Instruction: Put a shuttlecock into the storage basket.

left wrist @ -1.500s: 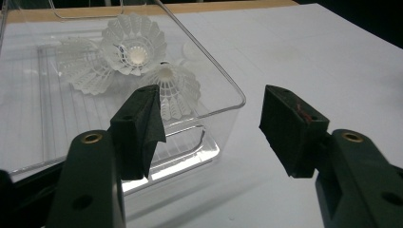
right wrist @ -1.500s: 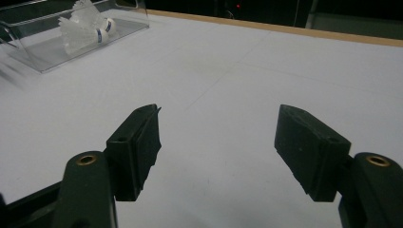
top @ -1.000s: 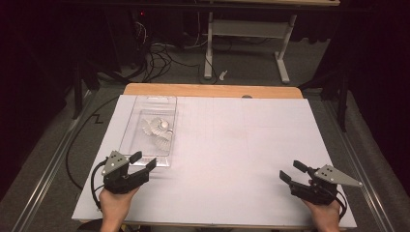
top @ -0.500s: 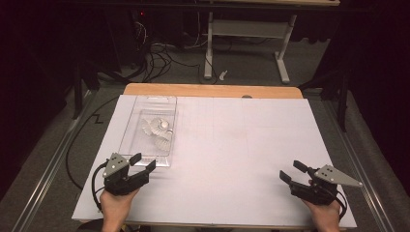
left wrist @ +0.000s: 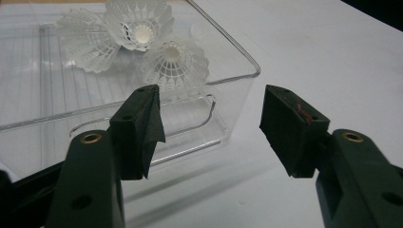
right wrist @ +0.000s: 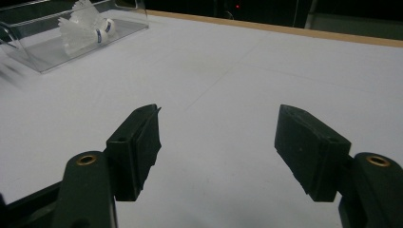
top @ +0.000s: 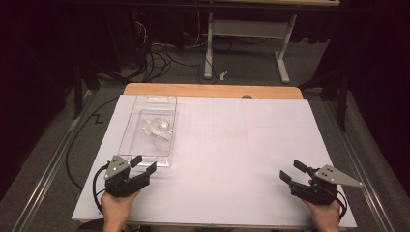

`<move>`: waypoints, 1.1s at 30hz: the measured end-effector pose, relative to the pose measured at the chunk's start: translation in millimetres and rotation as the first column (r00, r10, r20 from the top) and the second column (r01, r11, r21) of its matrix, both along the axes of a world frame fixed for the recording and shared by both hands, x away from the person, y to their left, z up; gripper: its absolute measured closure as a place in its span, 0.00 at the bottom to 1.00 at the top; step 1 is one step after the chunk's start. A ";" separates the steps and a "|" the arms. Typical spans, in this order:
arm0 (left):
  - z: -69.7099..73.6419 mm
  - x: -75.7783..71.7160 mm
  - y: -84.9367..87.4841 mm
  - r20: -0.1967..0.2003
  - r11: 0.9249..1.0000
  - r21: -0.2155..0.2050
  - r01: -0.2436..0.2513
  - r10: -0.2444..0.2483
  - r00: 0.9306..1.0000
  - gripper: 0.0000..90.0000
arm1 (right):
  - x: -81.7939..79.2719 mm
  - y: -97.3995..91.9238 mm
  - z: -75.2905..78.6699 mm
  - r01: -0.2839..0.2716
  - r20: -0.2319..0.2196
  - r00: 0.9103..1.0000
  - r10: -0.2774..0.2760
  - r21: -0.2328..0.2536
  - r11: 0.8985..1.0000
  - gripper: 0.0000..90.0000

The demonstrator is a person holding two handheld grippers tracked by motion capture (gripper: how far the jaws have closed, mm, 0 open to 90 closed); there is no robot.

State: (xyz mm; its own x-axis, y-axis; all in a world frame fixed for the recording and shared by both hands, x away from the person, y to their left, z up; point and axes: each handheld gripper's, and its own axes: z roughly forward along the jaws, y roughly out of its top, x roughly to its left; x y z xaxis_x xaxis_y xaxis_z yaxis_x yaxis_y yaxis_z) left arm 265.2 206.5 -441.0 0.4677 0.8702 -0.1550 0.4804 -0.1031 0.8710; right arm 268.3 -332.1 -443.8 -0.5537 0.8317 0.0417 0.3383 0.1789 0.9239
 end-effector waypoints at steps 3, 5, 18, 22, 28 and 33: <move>-0.5 -0.1 0.4 -0.002 1.000 -0.003 -0.004 0.004 1.000 0.44 | 0.0 -0.1 0.0 0.002 0.000 1.000 -0.002 0.000 1.000 0.36; -0.8 -0.7 0.3 -0.002 1.000 0.000 -0.004 0.004 1.000 0.44 | -0.2 -0.1 0.1 0.002 0.001 1.000 -0.002 -0.001 1.000 0.36; -5.0 -0.2 -1.1 -0.022 1.000 0.002 -0.001 0.001 1.000 0.44 | -1.5 0.2 1.0 -0.006 0.012 1.000 0.006 -0.001 1.000 0.36; -5.1 0.2 -0.7 -0.023 1.000 -0.001 -0.003 0.003 1.000 0.44 | -1.4 0.2 0.9 -0.007 0.011 1.000 0.007 -0.001 1.000 0.36; -5.4 0.2 -1.2 -0.025 1.000 -0.001 0.000 0.000 1.000 0.44 | -1.3 0.6 0.8 -0.007 0.010 1.000 0.007 -0.003 1.000 0.36; -5.1 0.1 -0.4 -0.023 1.000 -0.012 -0.003 0.002 1.000 0.44 | -0.9 0.1 0.6 -0.006 0.009 1.000 0.006 0.000 1.000 0.36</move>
